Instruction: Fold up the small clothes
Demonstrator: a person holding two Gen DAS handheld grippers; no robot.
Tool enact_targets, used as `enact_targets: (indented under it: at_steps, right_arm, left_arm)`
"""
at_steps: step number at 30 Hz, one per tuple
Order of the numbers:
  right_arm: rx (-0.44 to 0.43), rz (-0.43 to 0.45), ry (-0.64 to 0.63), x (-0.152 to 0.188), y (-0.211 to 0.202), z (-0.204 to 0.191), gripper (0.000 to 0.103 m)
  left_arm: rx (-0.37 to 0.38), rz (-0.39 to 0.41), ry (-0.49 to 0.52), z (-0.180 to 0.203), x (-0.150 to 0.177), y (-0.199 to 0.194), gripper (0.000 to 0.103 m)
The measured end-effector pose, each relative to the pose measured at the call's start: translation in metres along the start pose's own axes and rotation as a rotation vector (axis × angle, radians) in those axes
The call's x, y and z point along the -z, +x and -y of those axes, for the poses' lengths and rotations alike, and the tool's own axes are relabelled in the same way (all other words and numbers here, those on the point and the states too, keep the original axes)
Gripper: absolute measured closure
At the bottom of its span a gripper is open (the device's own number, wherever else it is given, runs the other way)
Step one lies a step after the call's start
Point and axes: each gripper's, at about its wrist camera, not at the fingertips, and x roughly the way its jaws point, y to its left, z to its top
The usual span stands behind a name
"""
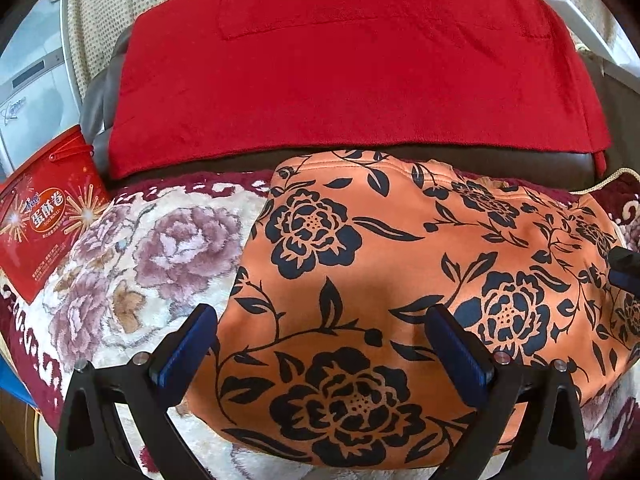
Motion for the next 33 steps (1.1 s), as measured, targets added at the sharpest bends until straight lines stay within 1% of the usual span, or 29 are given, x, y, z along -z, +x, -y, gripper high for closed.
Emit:
enact_targets:
  at_steps: [2, 5, 8, 10, 12, 16, 19, 22, 26, 30, 32, 33]
  right_arm:
    - [-0.010, 0.002, -0.007, 0.000, -0.001, -0.003, 0.047]
    - [-0.010, -0.025, -0.014, 0.001, 0.006, -0.006, 0.047]
    - [0.032, -0.079, -0.036, 0.004, 0.022, -0.009, 0.046]
    - [0.049, -0.093, -0.043, 0.006, 0.028, -0.010, 0.046]
    - [0.051, -0.093, -0.055, 0.006, 0.026, -0.012, 0.046]
    - [0.017, -0.074, -0.037, 0.006, 0.015, -0.011, 0.046]
    - [0.010, -0.045, -0.059, 0.007, 0.001, -0.012, 0.046]
    - [-0.004, -0.018, -0.072, 0.010, -0.015, -0.012, 0.046]
    - [-0.019, 0.023, -0.102, 0.011, -0.035, -0.016, 0.046]
    - [-0.001, 0.010, -0.102, 0.019, -0.041, -0.012, 0.046]
    - [0.008, -0.017, -0.091, 0.028, -0.039, -0.008, 0.046]
    - [0.026, -0.033, -0.083, 0.033, -0.036, -0.005, 0.046]
  left_arm:
    - [-0.007, -0.002, 0.005, 0.001, 0.001, 0.000, 0.000]
    - [-0.011, -0.006, 0.009, 0.002, 0.002, 0.003, 0.000]
    - [-0.023, -0.048, 0.030, 0.005, 0.005, 0.014, 0.000]
    - [-0.028, -0.072, 0.042, 0.008, 0.008, 0.022, 0.000]
    - [-0.028, -0.067, 0.039, 0.008, 0.008, 0.021, 0.000]
    - [-0.032, -0.041, 0.040, 0.006, 0.006, 0.013, 0.000]
    - [-0.036, -0.034, 0.048, 0.004, 0.004, 0.007, 0.000]
    - [-0.027, -0.015, 0.033, 0.000, 0.001, -0.001, 0.000]
    - [-0.038, 0.024, 0.030, -0.005, -0.001, -0.013, 0.000]
    - [-0.051, 0.036, 0.047, -0.011, 0.003, -0.018, 0.000]
    - [-0.061, 0.030, 0.055, -0.015, 0.008, -0.017, 0.000]
    - [-0.066, 0.023, 0.058, -0.016, 0.010, -0.015, 0.000]
